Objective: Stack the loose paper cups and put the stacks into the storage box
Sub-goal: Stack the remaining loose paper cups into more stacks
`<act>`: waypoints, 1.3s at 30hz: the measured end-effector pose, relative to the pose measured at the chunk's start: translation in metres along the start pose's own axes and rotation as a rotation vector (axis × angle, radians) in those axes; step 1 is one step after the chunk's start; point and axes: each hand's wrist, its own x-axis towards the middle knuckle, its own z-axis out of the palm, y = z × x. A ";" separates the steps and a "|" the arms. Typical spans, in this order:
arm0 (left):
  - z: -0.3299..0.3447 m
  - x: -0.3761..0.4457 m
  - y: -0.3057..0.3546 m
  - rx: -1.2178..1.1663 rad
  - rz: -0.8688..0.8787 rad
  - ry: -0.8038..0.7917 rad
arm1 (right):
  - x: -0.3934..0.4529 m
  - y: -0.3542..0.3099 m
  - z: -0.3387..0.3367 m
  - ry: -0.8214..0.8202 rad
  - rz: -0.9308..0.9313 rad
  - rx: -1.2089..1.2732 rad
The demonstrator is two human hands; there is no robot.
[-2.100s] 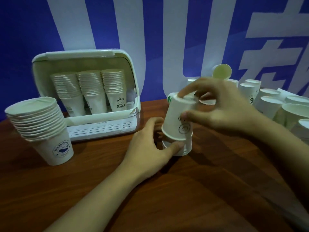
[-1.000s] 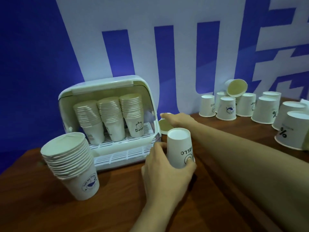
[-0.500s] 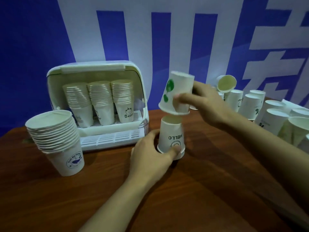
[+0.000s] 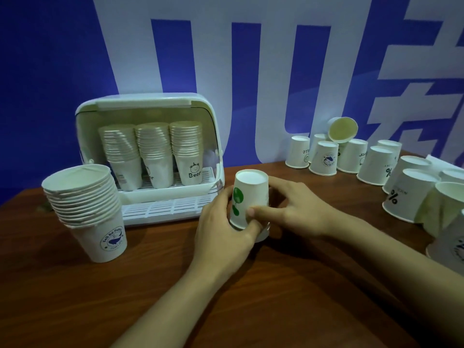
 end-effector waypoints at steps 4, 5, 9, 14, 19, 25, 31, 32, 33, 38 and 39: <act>0.001 0.004 -0.006 0.050 -0.010 0.007 | -0.004 0.016 0.009 0.007 -0.003 0.197; 0.002 0.004 -0.007 0.067 -0.009 0.006 | -0.002 0.024 0.009 0.077 0.013 0.266; 0.003 0.003 -0.007 0.061 -0.012 -0.016 | 0.022 0.062 0.002 0.472 0.150 0.009; 0.004 0.006 -0.011 -0.007 -0.029 0.005 | 0.054 0.111 -0.026 0.562 0.228 -0.623; 0.006 0.008 -0.016 -0.015 -0.020 0.017 | 0.065 0.136 -0.041 0.520 0.499 -0.566; 0.007 0.009 -0.016 -0.040 -0.018 0.022 | 0.067 0.137 -0.045 0.773 0.398 -0.660; 0.007 0.008 -0.015 -0.035 -0.014 0.010 | 0.063 0.140 -0.046 0.826 0.313 -0.577; 0.007 0.008 -0.015 -0.033 -0.010 0.014 | 0.063 0.140 -0.046 0.817 0.267 -0.548; 0.007 0.008 -0.014 -0.030 -0.008 0.015 | 0.063 0.140 -0.047 0.817 0.213 -0.518; 0.007 0.008 -0.014 -0.008 -0.018 0.001 | 0.070 0.100 -0.048 0.874 -0.037 -0.202; 0.007 0.008 -0.014 0.007 -0.026 -0.005 | 0.072 0.080 -0.053 0.861 -0.074 -0.126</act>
